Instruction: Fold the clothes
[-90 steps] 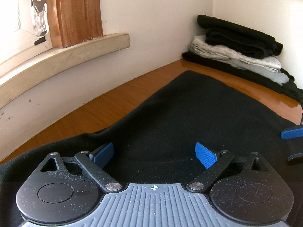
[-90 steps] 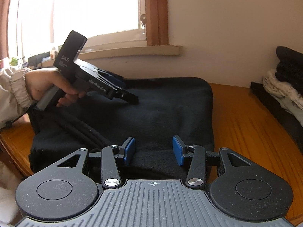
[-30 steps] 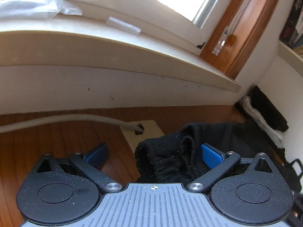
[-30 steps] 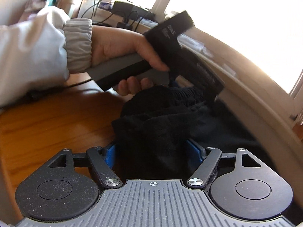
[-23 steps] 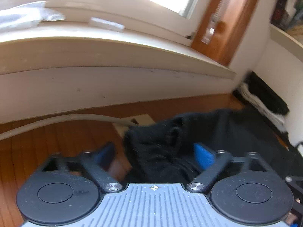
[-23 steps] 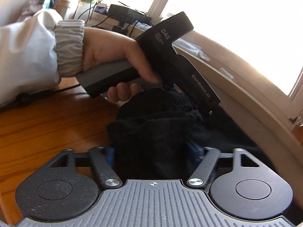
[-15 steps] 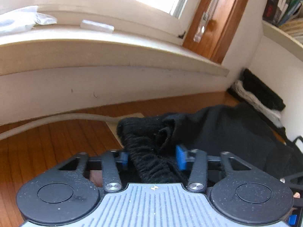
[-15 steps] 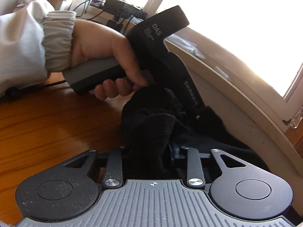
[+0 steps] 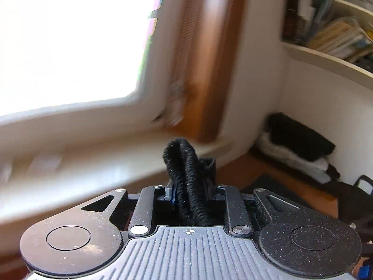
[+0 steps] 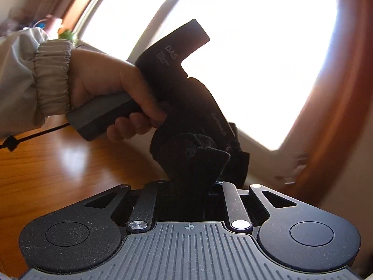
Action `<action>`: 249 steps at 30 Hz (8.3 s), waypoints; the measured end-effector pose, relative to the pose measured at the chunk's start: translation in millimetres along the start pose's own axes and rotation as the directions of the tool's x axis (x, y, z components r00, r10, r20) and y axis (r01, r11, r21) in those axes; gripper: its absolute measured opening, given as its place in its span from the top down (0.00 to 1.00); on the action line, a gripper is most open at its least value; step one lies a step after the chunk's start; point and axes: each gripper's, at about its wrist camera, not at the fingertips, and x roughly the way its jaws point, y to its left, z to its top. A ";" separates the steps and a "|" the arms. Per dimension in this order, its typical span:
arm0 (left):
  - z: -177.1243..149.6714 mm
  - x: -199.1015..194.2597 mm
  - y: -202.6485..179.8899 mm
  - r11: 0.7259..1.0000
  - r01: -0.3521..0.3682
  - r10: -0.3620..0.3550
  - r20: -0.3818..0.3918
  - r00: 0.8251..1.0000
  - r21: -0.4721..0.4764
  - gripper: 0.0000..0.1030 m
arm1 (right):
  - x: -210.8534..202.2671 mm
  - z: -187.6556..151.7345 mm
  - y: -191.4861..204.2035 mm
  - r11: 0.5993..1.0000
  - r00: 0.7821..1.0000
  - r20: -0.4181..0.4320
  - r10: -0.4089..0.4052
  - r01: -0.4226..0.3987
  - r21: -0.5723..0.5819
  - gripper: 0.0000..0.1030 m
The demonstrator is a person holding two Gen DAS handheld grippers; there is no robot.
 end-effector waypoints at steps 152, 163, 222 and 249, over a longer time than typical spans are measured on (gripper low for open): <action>-103.9 136.8 -61.3 0.957 0.237 -0.206 -0.183 0.961 0.167 0.31 | -128.2 -193.5 -149.2 0.801 0.861 -0.458 -0.220 0.427 0.419 0.51; -113.5 138.0 -64.8 0.946 0.278 -0.254 -0.155 0.955 0.165 0.66 | -127.2 -192.8 -112.3 0.758 0.874 -0.457 -0.165 0.409 0.509 0.47; -61.7 139.5 -64.5 0.936 0.324 -0.296 -0.192 0.936 0.136 0.31 | -112.7 -194.7 -209.6 0.760 0.863 -0.471 -0.184 0.429 0.489 0.48; -34.0 339.6 -60.2 0.885 0.464 -0.437 -0.386 0.813 -0.023 0.21 | -52.0 -312.2 -301.8 0.494 0.906 -0.423 -0.027 0.380 0.782 0.25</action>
